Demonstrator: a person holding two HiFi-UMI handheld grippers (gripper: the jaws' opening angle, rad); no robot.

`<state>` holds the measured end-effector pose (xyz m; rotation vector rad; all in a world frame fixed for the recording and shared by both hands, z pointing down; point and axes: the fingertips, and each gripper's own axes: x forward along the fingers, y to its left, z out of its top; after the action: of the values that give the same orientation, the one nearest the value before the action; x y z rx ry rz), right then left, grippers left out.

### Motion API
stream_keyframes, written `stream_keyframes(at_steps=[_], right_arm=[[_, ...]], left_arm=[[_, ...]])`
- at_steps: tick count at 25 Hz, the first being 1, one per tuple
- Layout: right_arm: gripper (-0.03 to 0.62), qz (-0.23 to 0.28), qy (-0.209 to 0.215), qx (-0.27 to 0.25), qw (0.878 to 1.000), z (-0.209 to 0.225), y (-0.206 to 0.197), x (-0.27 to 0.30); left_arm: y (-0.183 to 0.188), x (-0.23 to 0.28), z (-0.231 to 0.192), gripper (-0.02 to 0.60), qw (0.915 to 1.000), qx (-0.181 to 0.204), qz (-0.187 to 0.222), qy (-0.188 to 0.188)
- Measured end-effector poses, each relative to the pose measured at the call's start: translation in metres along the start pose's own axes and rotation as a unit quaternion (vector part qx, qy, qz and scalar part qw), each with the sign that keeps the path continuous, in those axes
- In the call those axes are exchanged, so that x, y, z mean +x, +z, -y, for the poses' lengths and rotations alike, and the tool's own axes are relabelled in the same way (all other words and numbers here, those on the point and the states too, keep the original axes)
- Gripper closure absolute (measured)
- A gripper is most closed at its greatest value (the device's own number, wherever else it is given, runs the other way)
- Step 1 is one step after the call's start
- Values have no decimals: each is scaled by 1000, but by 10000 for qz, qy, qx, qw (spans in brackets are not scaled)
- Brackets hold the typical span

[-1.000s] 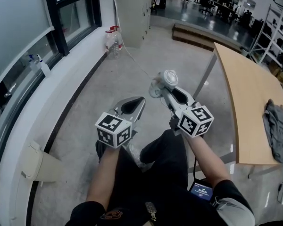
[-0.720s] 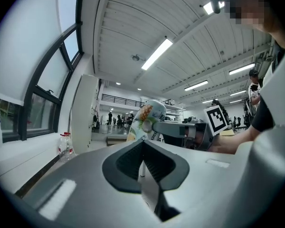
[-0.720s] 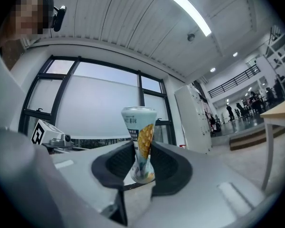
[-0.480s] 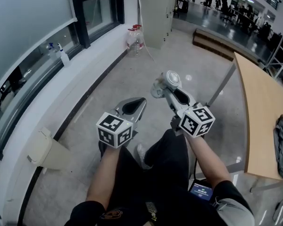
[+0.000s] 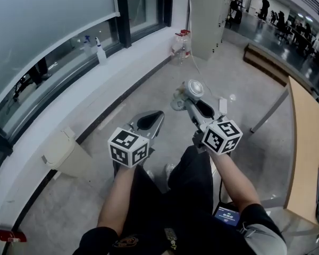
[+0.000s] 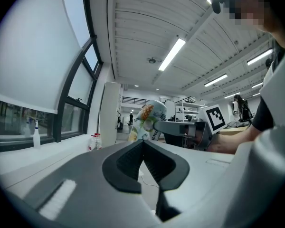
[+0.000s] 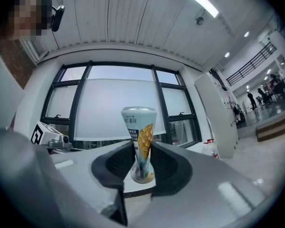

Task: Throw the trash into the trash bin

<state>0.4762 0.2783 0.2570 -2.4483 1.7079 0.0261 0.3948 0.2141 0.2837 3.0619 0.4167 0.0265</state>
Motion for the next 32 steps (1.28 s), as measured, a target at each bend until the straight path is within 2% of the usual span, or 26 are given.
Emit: stream_keyframes(at_steps=[7, 14, 23, 27, 32], right_arm=[[494, -64, 567, 79, 9983, -54, -11, 48], [494, -115, 1312, 222, 9910, -129, -28, 95], [494, -206, 2233, 339, 9739, -226, -46, 136], [496, -267, 2633, 429, 9634, -270, -56, 154], [496, -323, 3028, 554, 9509, -324, -67, 165]], left_arm=[[1, -59, -40, 575, 9977, 105, -43, 669], [4, -136, -78, 574, 9891, 169, -36, 1461], [1, -231, -115, 574, 9705, 165, -66, 2405], [-5, -273, -129, 575, 9592, 129, -142, 2819], [-12, -324, -139, 574, 9474, 80, -213, 3193]])
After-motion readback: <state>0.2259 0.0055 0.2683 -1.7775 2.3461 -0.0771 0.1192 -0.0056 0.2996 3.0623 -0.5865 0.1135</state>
